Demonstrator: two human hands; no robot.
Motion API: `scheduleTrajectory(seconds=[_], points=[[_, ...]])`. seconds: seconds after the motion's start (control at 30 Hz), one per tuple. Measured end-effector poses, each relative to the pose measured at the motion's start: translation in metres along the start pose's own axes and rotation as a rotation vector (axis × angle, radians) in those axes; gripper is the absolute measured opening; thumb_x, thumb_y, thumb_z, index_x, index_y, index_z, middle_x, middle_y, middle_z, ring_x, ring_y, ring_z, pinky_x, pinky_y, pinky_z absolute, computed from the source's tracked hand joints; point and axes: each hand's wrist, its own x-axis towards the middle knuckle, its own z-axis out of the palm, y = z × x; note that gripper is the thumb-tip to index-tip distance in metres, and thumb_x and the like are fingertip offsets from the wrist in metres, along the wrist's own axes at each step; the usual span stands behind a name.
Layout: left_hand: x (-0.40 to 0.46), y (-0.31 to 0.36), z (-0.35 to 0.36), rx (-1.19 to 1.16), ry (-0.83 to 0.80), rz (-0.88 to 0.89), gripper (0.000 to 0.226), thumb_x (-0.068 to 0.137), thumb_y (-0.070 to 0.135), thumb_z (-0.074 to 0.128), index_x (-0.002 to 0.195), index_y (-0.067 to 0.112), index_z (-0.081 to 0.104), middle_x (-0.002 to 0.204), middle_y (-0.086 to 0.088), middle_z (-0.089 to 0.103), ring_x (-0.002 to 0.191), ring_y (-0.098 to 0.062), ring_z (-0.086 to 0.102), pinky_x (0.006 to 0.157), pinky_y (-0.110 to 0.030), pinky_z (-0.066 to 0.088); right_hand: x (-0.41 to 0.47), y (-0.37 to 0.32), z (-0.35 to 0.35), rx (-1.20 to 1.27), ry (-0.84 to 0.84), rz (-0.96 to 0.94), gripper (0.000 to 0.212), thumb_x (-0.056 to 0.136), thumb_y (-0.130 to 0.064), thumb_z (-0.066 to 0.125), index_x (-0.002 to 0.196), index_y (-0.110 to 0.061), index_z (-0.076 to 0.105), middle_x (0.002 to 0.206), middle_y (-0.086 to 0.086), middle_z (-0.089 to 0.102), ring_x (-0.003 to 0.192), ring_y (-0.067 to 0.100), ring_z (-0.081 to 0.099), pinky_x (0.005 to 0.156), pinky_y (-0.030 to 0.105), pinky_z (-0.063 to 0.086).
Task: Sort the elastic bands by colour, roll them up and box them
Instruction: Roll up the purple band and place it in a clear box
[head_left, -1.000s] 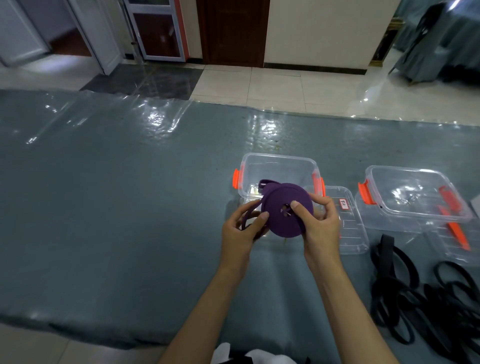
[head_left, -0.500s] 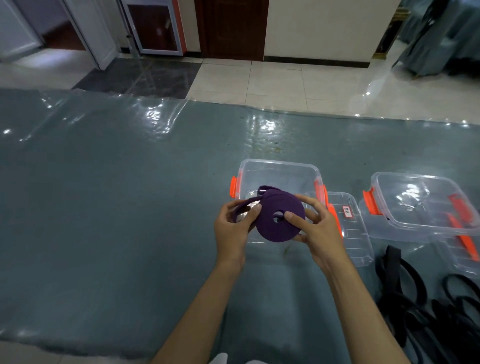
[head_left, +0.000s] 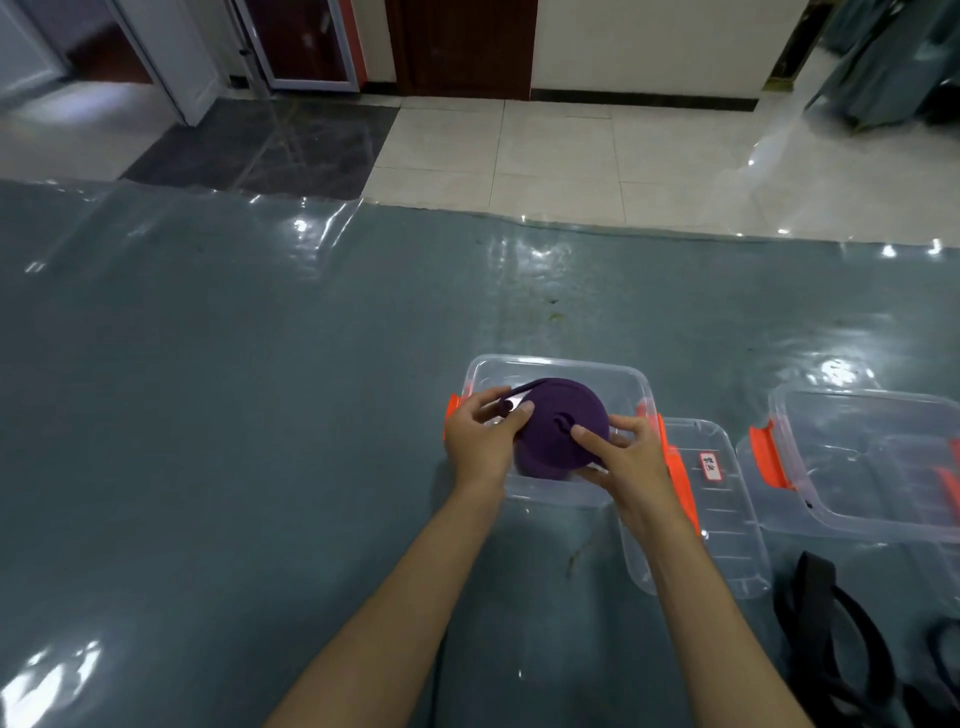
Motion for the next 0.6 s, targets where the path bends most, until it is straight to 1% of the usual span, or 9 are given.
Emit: scheduleTrajectory(seconds=[0.07, 0.13, 0.17, 0.23, 0.27, 0.33, 0.4, 0.5, 0.6], points=[[0.022, -0.006, 0.013, 0.108, 0.003, -0.011, 0.027, 0.082, 0.001, 0.086, 0.104, 0.014, 0.077, 0.106, -0.015, 0.077, 0.104, -0.032, 0.075, 0.093, -0.049, 0.062, 0.021, -0.002, -0.006, -0.104, -0.012, 0.053, 0.046, 0.089, 0.0, 0.08, 0.127, 0.011, 0.057, 0.12, 0.03, 0.07, 0.106, 0.04, 0.074, 0.085, 0.055, 0.065], [0.042, -0.014, 0.023, 0.221, 0.002, -0.022, 0.03, 0.083, 0.0, 0.085, 0.108, 0.012, 0.076, 0.109, -0.013, 0.076, 0.105, -0.028, 0.074, 0.095, -0.045, 0.062, 0.041, -0.001, -0.01, -0.24, -0.037, 0.092, 0.029, 0.092, 0.003, 0.076, 0.115, 0.016, 0.065, 0.111, 0.026, 0.074, 0.095, 0.031, 0.076, 0.079, 0.049, 0.067], [0.053, -0.018, 0.027, 0.277, 0.005, -0.028, 0.031, 0.083, 0.0, 0.085, 0.111, 0.01, 0.076, 0.111, -0.014, 0.075, 0.103, -0.026, 0.073, 0.094, -0.041, 0.061, 0.05, 0.002, -0.012, -0.306, -0.052, 0.115, 0.019, 0.093, 0.003, 0.075, 0.107, 0.015, 0.069, 0.104, 0.023, 0.075, 0.089, 0.027, 0.075, 0.079, 0.049, 0.066], [0.072, -0.027, 0.033, 0.37, 0.008, -0.055, 0.034, 0.083, -0.001, 0.085, 0.114, 0.007, 0.076, 0.112, -0.016, 0.074, 0.1, -0.027, 0.072, 0.091, -0.037, 0.06, 0.068, 0.009, -0.014, -0.416, -0.08, 0.173, 0.004, 0.094, 0.003, 0.074, 0.093, 0.006, 0.071, 0.093, 0.019, 0.07, 0.082, 0.025, 0.068, 0.088, 0.059, 0.062], [0.081, -0.033, 0.035, 0.404, 0.004, -0.073, 0.034, 0.083, -0.002, 0.084, 0.115, 0.006, 0.075, 0.111, -0.016, 0.074, 0.101, -0.029, 0.072, 0.091, -0.038, 0.06, 0.077, 0.014, -0.014, -0.476, -0.089, 0.196, 0.004, 0.094, 0.001, 0.074, 0.092, 0.004, 0.071, 0.092, 0.018, 0.069, 0.082, 0.026, 0.067, 0.09, 0.062, 0.06], [0.095, -0.044, 0.039, 0.473, -0.005, -0.099, 0.034, 0.083, -0.005, 0.082, 0.115, 0.005, 0.075, 0.111, -0.017, 0.074, 0.105, -0.032, 0.073, 0.094, -0.04, 0.06, 0.091, 0.022, -0.013, -0.588, -0.107, 0.228, 0.013, 0.094, -0.003, 0.074, 0.101, 0.009, 0.074, 0.094, 0.024, 0.071, 0.083, 0.031, 0.065, 0.09, 0.065, 0.059], [0.105, -0.054, 0.042, 0.548, -0.008, -0.11, 0.033, 0.083, -0.007, 0.081, 0.114, 0.005, 0.075, 0.112, -0.017, 0.075, 0.105, -0.032, 0.073, 0.088, -0.034, 0.059, 0.102, 0.029, -0.013, -0.646, -0.117, 0.267, 0.019, 0.094, -0.006, 0.075, 0.104, 0.01, 0.073, 0.096, 0.028, 0.072, 0.083, 0.034, 0.066, 0.087, 0.065, 0.06], [0.115, -0.068, 0.043, 0.656, -0.006, -0.123, 0.031, 0.084, -0.006, 0.081, 0.113, 0.004, 0.075, 0.11, -0.015, 0.076, 0.101, -0.027, 0.073, 0.079, -0.028, 0.054, 0.111, 0.039, -0.013, -0.756, -0.157, 0.298, 0.013, 0.095, -0.013, 0.074, 0.093, 0.0, 0.075, 0.088, 0.024, 0.073, 0.074, 0.034, 0.07, 0.081, 0.06, 0.063], [0.119, -0.081, 0.044, 0.749, 0.005, -0.113, 0.025, 0.085, -0.003, 0.08, 0.108, 0.007, 0.075, 0.109, -0.013, 0.076, 0.101, -0.026, 0.072, 0.082, -0.03, 0.055, 0.117, 0.045, -0.012, -0.871, -0.177, 0.277, 0.017, 0.095, -0.016, 0.07, 0.079, -0.016, 0.068, 0.079, 0.014, 0.071, 0.065, 0.03, 0.07, 0.072, 0.05, 0.064]])
